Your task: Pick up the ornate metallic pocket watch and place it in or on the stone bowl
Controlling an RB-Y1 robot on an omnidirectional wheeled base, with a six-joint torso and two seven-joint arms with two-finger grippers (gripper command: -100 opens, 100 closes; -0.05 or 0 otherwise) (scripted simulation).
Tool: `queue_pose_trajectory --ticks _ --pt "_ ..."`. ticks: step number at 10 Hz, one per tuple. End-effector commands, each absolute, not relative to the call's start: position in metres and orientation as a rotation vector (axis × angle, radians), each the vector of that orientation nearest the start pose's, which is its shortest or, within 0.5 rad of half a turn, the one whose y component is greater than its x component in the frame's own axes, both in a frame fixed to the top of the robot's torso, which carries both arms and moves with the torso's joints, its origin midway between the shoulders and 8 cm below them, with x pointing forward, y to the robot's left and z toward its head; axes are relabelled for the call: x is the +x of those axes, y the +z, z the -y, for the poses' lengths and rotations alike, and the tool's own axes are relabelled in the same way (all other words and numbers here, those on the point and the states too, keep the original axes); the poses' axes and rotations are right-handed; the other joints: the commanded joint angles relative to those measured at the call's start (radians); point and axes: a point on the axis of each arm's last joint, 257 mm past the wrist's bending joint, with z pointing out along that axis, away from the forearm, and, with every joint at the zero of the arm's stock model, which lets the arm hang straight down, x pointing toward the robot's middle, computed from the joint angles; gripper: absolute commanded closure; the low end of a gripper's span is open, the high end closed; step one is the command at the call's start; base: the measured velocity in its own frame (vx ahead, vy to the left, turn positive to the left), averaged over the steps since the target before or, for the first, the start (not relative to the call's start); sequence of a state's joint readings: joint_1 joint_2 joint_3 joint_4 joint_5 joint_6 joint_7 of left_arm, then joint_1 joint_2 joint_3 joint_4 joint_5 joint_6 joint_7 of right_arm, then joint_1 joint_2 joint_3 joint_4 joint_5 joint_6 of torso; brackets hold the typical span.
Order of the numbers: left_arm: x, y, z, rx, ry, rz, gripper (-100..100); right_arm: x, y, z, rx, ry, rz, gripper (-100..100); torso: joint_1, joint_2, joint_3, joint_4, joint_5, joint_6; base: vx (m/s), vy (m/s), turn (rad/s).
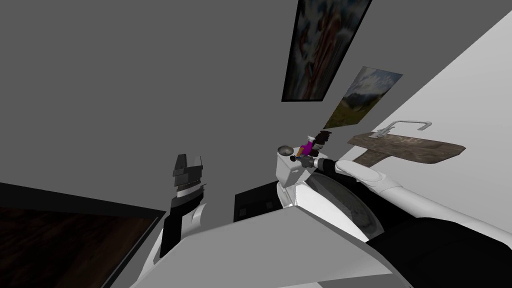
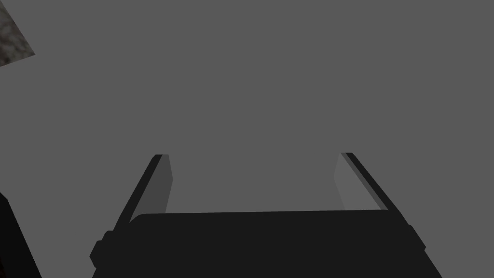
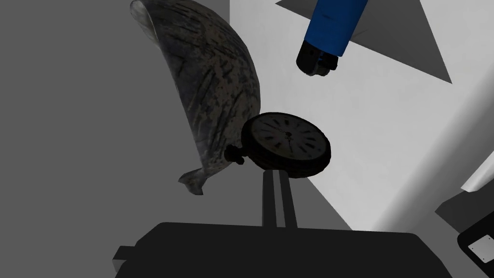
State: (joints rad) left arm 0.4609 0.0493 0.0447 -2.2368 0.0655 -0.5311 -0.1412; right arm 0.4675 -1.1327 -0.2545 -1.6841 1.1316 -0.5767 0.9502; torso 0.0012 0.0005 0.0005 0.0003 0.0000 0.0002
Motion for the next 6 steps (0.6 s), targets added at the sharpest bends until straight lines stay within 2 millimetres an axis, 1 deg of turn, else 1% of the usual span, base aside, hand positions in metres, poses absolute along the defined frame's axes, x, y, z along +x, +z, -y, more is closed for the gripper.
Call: queue_pose_trajectory --ticks 1,2,3,4,6 --pt "0.347 0.026 -0.295 -0.587 -1.186 -0.625 0 0.396 -0.204 0.471 -1.735 -0.718 -1.314 100 0.0 0.0 0.0 0.0 0.0 0.0 0.0 0.0 0.0" --pt "0.347 0.026 -0.295 -0.587 -1.186 -0.625 0 0.396 -0.204 0.471 -1.735 -0.718 -1.314 100 0.0 0.0 0.0 0.0 0.0 0.0 0.0 0.0 0.0" --pt "0.347 0.026 -0.295 -0.587 -1.186 -0.625 0 0.396 -0.204 0.471 -1.735 -0.718 -1.314 0 0.0 0.0 0.0 0.0 0.0 0.0 0.0 0.0 0.0" --pt "0.347 0.026 -0.295 -0.587 -1.186 -0.625 0 0.401 -0.193 0.477 -1.769 -0.788 -1.272 -100 0.0 0.0 0.0 0.0 0.0 0.0 -0.005 0.01 -0.062" --pt "0.347 0.026 -0.295 -0.587 -1.186 -0.625 0 0.408 -0.178 0.485 -1.803 -0.879 -1.219 -100 0.001 0.001 0.0 0.0 0.0 0.0 -0.009 0.022 -0.07"
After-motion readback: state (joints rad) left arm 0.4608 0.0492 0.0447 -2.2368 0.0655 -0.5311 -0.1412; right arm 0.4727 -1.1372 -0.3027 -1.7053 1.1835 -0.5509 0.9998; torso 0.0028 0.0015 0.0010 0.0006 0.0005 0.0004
